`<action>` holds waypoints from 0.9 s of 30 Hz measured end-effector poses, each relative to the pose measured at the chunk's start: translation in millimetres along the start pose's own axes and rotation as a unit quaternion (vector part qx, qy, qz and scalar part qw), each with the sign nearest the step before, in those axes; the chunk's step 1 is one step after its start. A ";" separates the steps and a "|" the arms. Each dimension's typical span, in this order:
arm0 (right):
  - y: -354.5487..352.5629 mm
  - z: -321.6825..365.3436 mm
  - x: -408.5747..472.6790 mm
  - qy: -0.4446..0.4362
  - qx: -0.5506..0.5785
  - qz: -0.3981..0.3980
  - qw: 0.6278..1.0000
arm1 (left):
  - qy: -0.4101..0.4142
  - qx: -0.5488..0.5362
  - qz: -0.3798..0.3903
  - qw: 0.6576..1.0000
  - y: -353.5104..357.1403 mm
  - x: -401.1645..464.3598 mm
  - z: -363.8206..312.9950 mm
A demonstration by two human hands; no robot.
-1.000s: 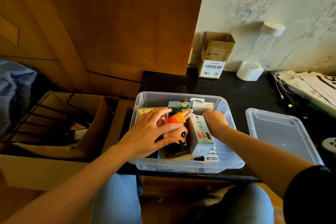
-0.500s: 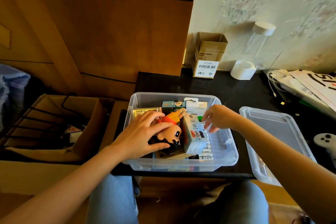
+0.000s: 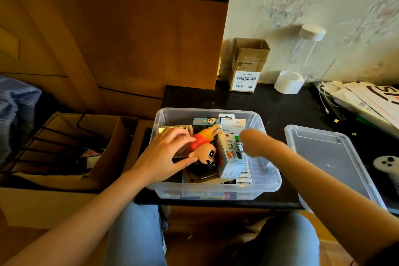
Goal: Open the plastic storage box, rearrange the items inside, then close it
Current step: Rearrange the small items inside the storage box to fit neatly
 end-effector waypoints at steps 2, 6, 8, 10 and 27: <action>20.7 10.4 3.5 -0.031 -0.031 0.024 0.999 | -0.008 -0.008 -0.002 1.000 0.3 -0.9 0.9; 44.0 13.7 9.1 -0.041 -0.038 0.047 0.997 | -0.011 -0.013 -0.008 1.000 0.0 -2.2 1.8; 49.0 11.8 9.6 -0.033 -0.032 0.038 0.998 | -0.010 -0.013 -0.011 1.000 -0.4 -2.5 1.8; 53.3 10.0 8.4 -0.019 -0.029 0.025 0.999 | -0.007 -0.014 -0.014 1.000 -0.8 -2.3 1.5; 71.3 22.0 7.5 -0.015 -0.037 0.075 0.996 | 0.007 -0.010 -0.022 1.000 -0.9 -1.2 0.7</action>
Point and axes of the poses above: each hand's wrist, its own x-axis towards the middle knuckle, its own y-axis out of the palm, z = x × y, the point moved 9 cm from there along x, towards the middle knuckle, and after that the axes turned 9 degrees about y, right-handed, at the moved point
